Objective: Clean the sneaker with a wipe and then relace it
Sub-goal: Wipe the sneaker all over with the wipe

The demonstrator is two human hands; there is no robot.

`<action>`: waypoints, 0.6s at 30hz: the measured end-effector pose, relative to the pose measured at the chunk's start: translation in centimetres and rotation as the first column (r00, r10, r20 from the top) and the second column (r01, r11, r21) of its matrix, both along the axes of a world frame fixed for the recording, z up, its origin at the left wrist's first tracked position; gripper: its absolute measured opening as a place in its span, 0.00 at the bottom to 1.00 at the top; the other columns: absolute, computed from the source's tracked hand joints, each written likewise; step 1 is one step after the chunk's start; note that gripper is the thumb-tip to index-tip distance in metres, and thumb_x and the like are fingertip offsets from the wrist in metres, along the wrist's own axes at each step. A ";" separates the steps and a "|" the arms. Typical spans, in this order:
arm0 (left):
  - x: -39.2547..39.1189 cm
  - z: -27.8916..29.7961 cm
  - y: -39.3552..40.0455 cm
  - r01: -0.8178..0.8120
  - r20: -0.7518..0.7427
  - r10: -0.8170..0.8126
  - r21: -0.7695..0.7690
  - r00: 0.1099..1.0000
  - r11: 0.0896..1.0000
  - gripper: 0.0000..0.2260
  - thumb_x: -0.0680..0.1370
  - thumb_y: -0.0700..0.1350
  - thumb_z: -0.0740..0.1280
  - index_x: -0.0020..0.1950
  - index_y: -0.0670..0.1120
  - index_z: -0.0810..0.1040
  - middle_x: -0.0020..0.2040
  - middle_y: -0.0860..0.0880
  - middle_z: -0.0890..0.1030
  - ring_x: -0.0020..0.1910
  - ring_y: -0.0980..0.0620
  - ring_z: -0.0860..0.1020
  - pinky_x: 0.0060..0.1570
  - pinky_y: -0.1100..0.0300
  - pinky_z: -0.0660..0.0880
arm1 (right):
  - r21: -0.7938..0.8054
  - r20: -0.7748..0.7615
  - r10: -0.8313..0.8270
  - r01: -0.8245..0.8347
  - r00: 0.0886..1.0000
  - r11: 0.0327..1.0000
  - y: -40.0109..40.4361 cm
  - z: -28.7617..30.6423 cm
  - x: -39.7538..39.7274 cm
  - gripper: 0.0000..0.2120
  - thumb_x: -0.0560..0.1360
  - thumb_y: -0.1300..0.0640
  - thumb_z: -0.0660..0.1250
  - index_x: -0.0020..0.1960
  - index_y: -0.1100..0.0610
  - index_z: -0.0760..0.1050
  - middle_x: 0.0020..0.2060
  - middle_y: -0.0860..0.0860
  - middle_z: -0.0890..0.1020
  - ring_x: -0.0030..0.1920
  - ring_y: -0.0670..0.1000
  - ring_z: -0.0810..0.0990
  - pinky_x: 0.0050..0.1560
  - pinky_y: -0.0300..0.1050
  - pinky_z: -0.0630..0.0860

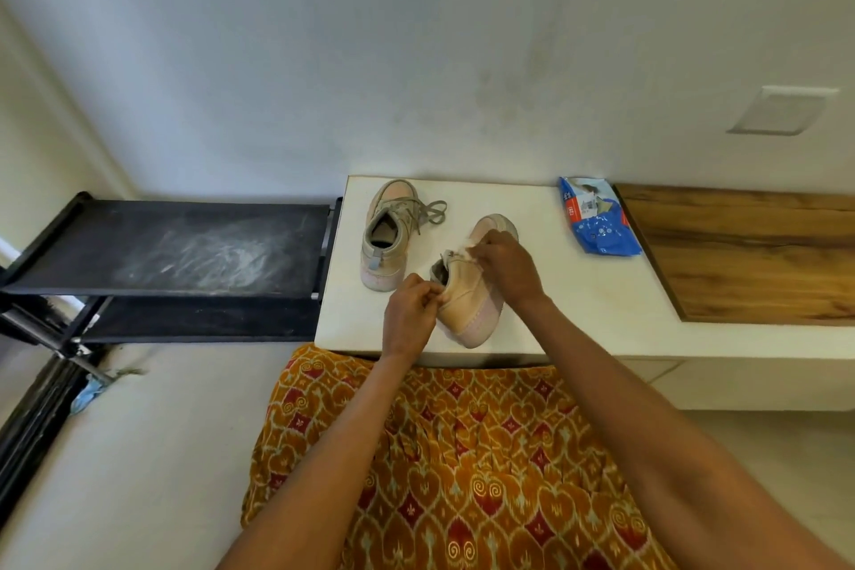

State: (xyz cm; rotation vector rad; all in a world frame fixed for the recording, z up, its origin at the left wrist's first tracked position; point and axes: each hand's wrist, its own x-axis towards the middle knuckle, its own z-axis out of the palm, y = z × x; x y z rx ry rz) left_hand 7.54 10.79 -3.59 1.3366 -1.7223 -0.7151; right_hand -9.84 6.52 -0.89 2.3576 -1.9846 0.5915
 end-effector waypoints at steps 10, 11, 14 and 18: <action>-0.3 0.0 0.2 -0.017 0.052 0.019 -0.034 0.998 0.999 0.05 0.75 0.37 0.67 0.48 0.40 0.82 0.43 0.47 0.76 0.39 0.49 0.76 0.38 0.51 0.76 | -0.038 0.208 0.075 -0.069 0.975 0.997 5.2 0.3 3.0 0.13 0.77 0.61 0.63 0.60 0.59 0.78 0.51 0.60 0.79 0.53 0.58 0.77 0.50 0.41 0.70; -0.3 -0.1 0.2 -0.026 0.043 0.028 -0.028 0.999 0.999 0.05 0.75 0.37 0.67 0.48 0.40 0.82 0.43 0.47 0.76 0.39 0.50 0.76 0.38 0.52 0.76 | -0.036 0.182 0.145 -0.141 0.973 0.989 6.1 0.0 2.8 0.14 0.76 0.61 0.63 0.60 0.59 0.77 0.49 0.60 0.79 0.50 0.58 0.77 0.48 0.44 0.73; -0.1 -0.1 0.2 -0.039 0.003 0.039 -0.009 0.999 0.999 0.05 0.75 0.38 0.67 0.49 0.40 0.82 0.43 0.47 0.77 0.39 0.51 0.77 0.38 0.54 0.75 | 0.013 0.020 0.304 -0.304 0.952 0.952 6.8 -0.6 1.4 0.15 0.72 0.61 0.68 0.59 0.59 0.78 0.44 0.58 0.78 0.44 0.57 0.78 0.36 0.47 0.77; -0.2 -0.1 0.1 -0.041 -0.018 0.041 0.023 0.999 0.999 0.06 0.75 0.38 0.68 0.49 0.41 0.82 0.42 0.50 0.76 0.40 0.51 0.77 0.39 0.58 0.74 | -0.023 0.042 0.089 -0.088 0.995 0.996 4.3 0.2 0.0 0.10 0.74 0.60 0.67 0.53 0.62 0.81 0.43 0.60 0.79 0.44 0.59 0.79 0.38 0.43 0.72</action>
